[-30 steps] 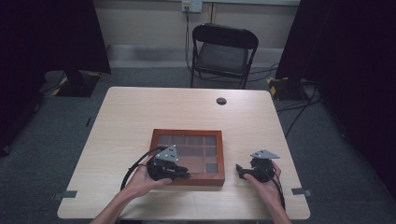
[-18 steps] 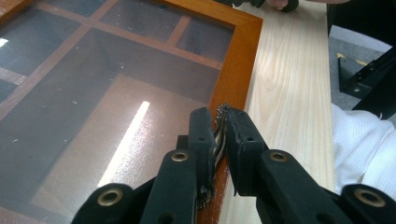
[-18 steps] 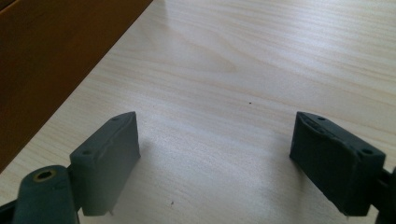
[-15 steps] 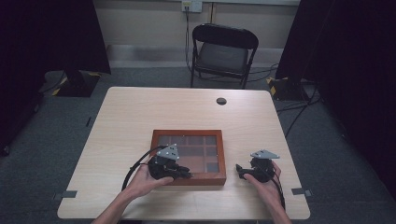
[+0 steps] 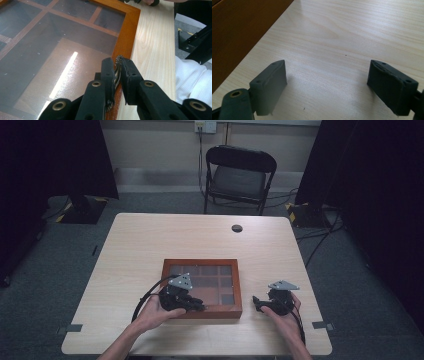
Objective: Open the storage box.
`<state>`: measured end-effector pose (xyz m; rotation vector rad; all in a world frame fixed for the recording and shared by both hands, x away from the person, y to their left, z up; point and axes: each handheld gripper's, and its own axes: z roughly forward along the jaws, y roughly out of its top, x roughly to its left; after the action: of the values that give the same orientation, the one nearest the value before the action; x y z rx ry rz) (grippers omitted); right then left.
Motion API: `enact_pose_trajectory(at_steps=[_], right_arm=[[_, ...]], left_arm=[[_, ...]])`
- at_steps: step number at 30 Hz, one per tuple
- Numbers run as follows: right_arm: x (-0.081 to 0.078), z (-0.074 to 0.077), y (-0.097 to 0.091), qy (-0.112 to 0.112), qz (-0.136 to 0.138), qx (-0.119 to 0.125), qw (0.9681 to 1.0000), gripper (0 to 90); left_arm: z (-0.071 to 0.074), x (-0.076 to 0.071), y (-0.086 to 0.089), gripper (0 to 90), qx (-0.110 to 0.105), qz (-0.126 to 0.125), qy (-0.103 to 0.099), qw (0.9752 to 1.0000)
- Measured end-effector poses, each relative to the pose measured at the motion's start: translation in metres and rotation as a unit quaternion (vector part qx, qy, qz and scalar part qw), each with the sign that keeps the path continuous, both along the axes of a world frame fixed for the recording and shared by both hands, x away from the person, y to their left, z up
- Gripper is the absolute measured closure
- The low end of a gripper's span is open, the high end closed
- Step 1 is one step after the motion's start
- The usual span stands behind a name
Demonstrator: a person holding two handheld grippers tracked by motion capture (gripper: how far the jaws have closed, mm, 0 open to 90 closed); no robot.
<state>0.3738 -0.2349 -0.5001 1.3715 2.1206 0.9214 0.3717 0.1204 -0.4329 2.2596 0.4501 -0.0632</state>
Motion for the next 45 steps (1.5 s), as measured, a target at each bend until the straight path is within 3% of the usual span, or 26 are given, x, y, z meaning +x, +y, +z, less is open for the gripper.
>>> enact_pose_trajectory(at_steps=[13, 17, 23, 45], right_arm=[[0.000, 0.000, 0.000, 0.000, 0.000, 0.000, 1.0000, 14.9], [0.000, 0.000, 0.000, 0.000, 0.000, 0.000, 1.0000, 14.9], [0.000, 0.000, 0.000, 0.000, 0.000, 0.000, 1.0000, 14.9], [0.000, 0.000, 0.000, 0.000, 0.000, 0.000, 1.0000, 14.9]], left_arm=[[0.006, 0.002, 0.001, 80.9, -0.008, 0.001, 0.010, 0.9999], [0.015, 0.006, 0.001, 81.0, -0.018, 0.002, 0.016, 0.9997], [0.024, 0.009, 0.003, 81.1, -0.014, -0.001, 0.023, 0.9996], [0.047, 0.023, 0.007, 81.2, -0.039, 0.001, 0.049, 0.9980]])
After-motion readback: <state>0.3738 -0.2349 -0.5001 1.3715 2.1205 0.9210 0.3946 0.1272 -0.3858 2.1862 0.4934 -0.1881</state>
